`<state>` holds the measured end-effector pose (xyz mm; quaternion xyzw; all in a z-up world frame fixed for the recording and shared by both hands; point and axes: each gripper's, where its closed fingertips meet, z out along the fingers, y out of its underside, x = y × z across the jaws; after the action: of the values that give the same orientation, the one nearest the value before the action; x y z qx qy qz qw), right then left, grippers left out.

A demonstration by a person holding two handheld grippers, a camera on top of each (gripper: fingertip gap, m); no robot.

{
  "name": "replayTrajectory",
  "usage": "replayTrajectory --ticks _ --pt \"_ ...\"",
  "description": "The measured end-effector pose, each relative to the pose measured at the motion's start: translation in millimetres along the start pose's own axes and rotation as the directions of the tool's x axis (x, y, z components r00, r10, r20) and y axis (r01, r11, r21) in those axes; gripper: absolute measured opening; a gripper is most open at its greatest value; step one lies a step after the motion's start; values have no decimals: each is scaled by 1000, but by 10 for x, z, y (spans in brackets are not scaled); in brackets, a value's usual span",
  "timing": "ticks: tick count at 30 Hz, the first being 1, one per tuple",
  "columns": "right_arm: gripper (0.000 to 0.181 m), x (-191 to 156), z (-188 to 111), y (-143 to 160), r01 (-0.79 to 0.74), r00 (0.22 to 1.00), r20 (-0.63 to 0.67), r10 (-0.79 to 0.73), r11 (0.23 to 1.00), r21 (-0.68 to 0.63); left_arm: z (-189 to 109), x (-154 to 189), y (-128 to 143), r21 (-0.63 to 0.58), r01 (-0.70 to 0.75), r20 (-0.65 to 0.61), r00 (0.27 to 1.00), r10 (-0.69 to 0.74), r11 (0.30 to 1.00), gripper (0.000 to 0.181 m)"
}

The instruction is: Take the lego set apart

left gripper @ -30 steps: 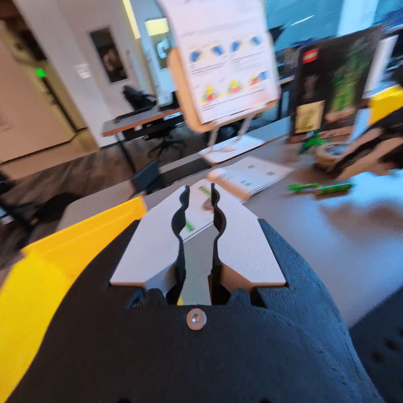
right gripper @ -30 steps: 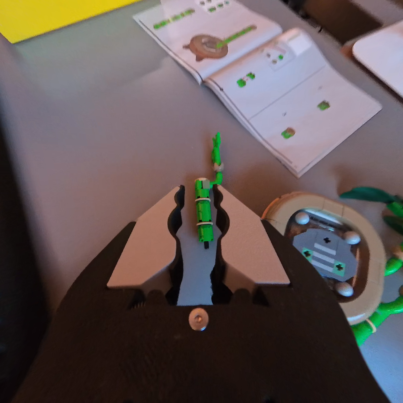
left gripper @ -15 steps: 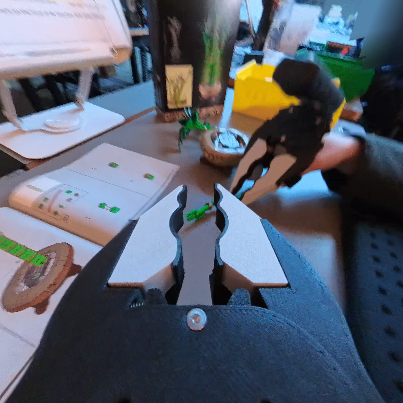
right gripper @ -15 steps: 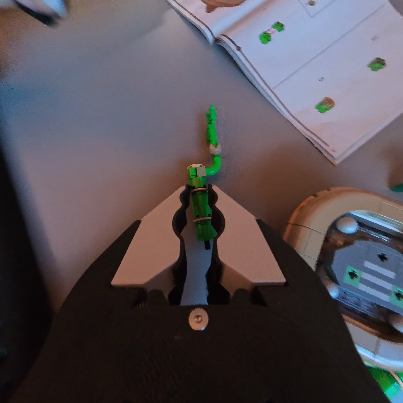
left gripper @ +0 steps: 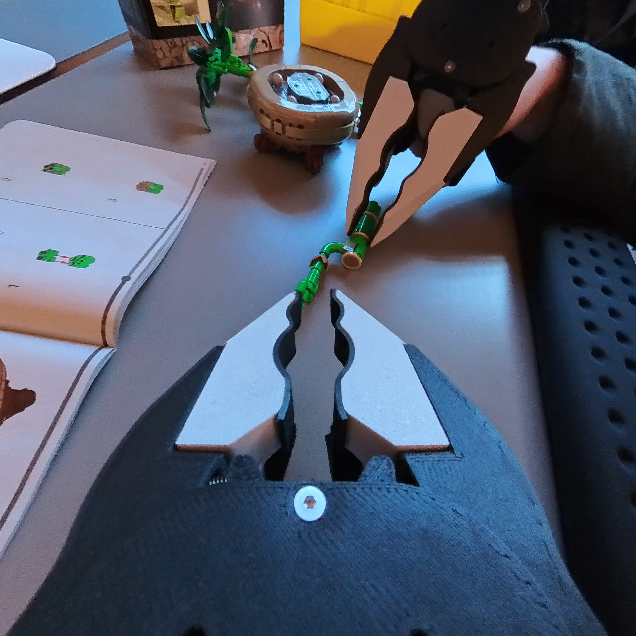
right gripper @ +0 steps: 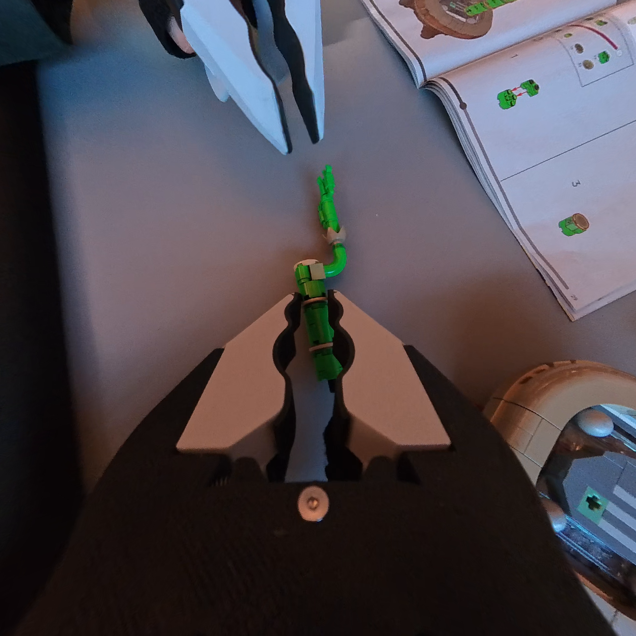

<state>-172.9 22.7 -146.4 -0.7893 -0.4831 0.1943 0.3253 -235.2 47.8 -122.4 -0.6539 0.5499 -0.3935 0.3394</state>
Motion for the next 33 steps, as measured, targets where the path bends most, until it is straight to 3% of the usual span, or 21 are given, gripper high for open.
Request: replayTrajectory --ticks 6,12,16,21,25,26,33 --pt "14 -46 -8 -16 72 997 9 -72 997 7 104 -18 138 -107 -5 16 1000 7 994 21" --pt "47 -96 70 -38 62 998 32 -63 998 6 195 42 279 -213 -14 -34 999 7 977 5" --pt "50 -118 133 -303 63 997 39 -69 990 128 213 41 270 -213 -17 -35 999 10 977 5" --pt "25 -6 291 -396 49 999 17 -51 991 122 227 74 263 -212 -54 -45 998 45 976 4" --pt "22 -60 362 -322 17 996 82 -23 997 76 230 103 212 -182 -107 -44 994 100 978 4" --pt "13 -61 364 -316 18 996 86 -24 998 68 229 117 207 -177 -116 -50 993 108 977 4" --pt "7 -163 296 -373 22 990 134 -35 995 94 231 203 120 -121 -121 -60 992 114 985 7"
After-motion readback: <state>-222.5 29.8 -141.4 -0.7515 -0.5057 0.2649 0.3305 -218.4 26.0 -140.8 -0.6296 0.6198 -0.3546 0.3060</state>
